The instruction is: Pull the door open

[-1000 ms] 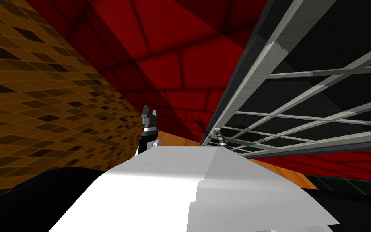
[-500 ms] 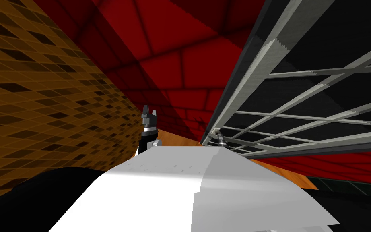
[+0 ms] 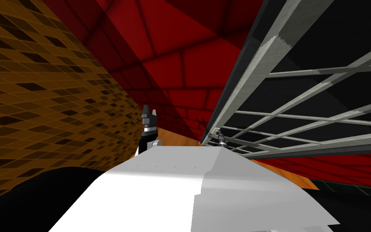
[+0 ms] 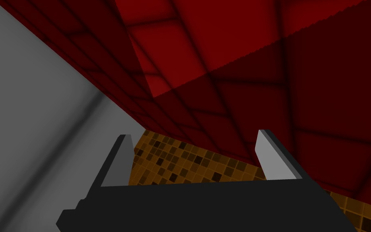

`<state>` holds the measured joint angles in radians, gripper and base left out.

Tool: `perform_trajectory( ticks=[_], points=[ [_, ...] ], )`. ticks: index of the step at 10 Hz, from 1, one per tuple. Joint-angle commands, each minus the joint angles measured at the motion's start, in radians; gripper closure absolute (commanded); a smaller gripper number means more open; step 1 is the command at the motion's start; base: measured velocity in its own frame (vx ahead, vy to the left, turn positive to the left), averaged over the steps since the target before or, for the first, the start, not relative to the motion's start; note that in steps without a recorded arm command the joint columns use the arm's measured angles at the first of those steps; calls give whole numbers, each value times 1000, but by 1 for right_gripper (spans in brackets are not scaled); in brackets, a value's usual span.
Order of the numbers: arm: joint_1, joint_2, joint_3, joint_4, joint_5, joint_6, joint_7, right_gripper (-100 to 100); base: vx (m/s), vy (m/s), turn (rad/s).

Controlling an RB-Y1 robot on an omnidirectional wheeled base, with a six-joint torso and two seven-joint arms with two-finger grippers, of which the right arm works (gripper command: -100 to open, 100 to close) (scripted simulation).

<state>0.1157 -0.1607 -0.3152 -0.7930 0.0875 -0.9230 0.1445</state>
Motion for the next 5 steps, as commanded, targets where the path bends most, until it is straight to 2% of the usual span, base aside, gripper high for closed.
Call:
perform_trajectory(
  ticks=[1,2,3,5],
  points=[
    [-7,5,17,-5,-9,-1,-40,100,-48,-15,33],
    [-10,1,30,-2,-31,0,-75,100,-41,-7,38],
    [-10,1,30,-2,-31,0,-81,100,-28,-5,34],
    [-15,-7,55,3,-76,3,-148,100,-51,-15,61]
  ],
)
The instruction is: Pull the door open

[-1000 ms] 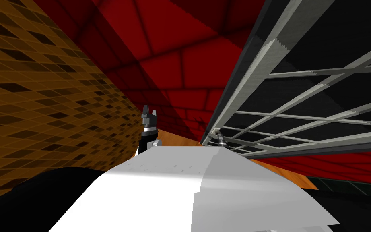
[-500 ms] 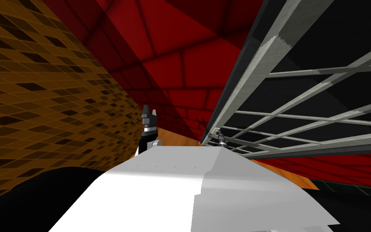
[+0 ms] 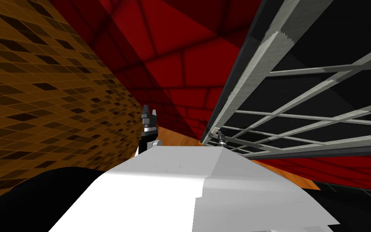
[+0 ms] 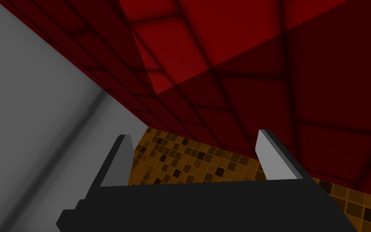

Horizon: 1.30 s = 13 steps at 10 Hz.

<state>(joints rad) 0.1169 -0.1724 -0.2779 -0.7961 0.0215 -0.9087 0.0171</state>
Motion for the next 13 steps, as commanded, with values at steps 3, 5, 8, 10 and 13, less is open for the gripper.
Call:
perform_trajectory(
  ticks=[3,5,8,10,13],
  points=[
    [-18,1,30,9,-32,-10,-78,100,-46,-12,43],
    [-21,-3,43,11,-55,-9,-119,100,-38,-7,38],
    [-19,-14,32,35,-61,1,-91,-100,-28,-3,9],
    [-20,-15,26,38,-52,1,-47,-100,-10,28,-1],
    [-24,-15,12,46,-32,-1,40,-100,-18,18,-8]
  ],
)
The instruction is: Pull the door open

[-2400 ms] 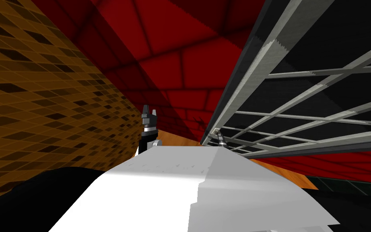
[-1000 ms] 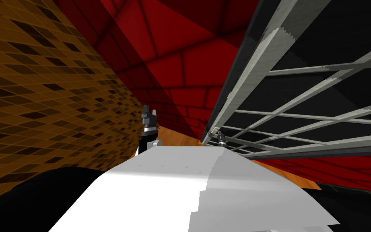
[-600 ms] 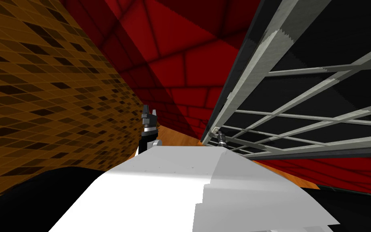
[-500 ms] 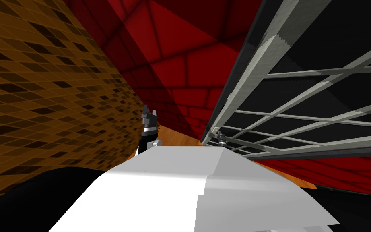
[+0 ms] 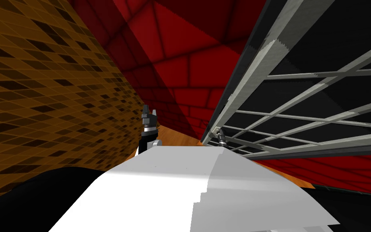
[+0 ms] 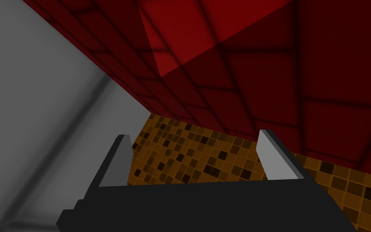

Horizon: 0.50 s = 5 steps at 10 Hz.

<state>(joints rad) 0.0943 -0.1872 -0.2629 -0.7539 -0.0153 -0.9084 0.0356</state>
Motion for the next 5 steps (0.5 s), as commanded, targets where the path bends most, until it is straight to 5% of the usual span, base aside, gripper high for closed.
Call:
perform_trajectory(
  ticks=[1,5],
  points=[
    [-3,-1,-9,6,12,-2,50,-100,-26,17,-7],
    [-7,-1,-21,13,29,-3,136,-100,-19,18,-6]
  ],
)
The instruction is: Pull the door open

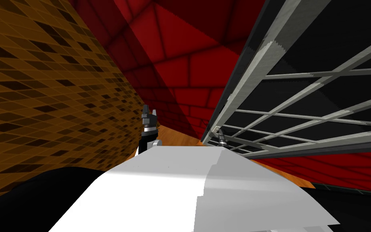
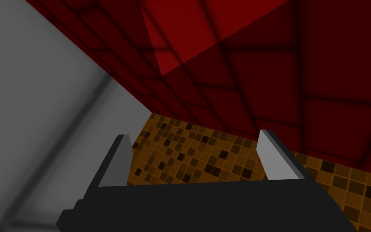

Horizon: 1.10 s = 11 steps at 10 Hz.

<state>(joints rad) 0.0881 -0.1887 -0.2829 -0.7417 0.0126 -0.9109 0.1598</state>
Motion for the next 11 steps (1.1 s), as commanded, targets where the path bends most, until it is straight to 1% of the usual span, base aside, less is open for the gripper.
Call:
perform_trajectory(
  ticks=[1,2,3,4,5,6,7,8,9,10,11],
  points=[
    [-2,0,-8,4,11,-1,50,-100,-20,19,-7],
    [-4,-1,-14,8,20,-1,76,-100,-26,21,-10],
    [-4,-1,-14,8,20,-1,90,-100,-20,16,-4],
    [-6,-1,-22,12,30,-2,127,-100,-17,19,-6],
    [-8,-1,-29,15,41,-3,154,-100,-28,28,-12],
    [-8,-1,-29,15,41,-3,171,-100,-23,18,-7],
    [-10,-2,-36,19,51,-3,206,-100,-23,16,-6],
    [-10,-2,-36,19,51,-3,212,-100,-18,13,-5],
    [-12,-2,-44,23,62,-4,253,-100,-20,16,-7],
    [-14,-3,-52,28,73,-5,278,-100,-29,29,-12],
    [-14,-3,-52,28,73,-5,294,-100,-21,22,-7]
  ],
)
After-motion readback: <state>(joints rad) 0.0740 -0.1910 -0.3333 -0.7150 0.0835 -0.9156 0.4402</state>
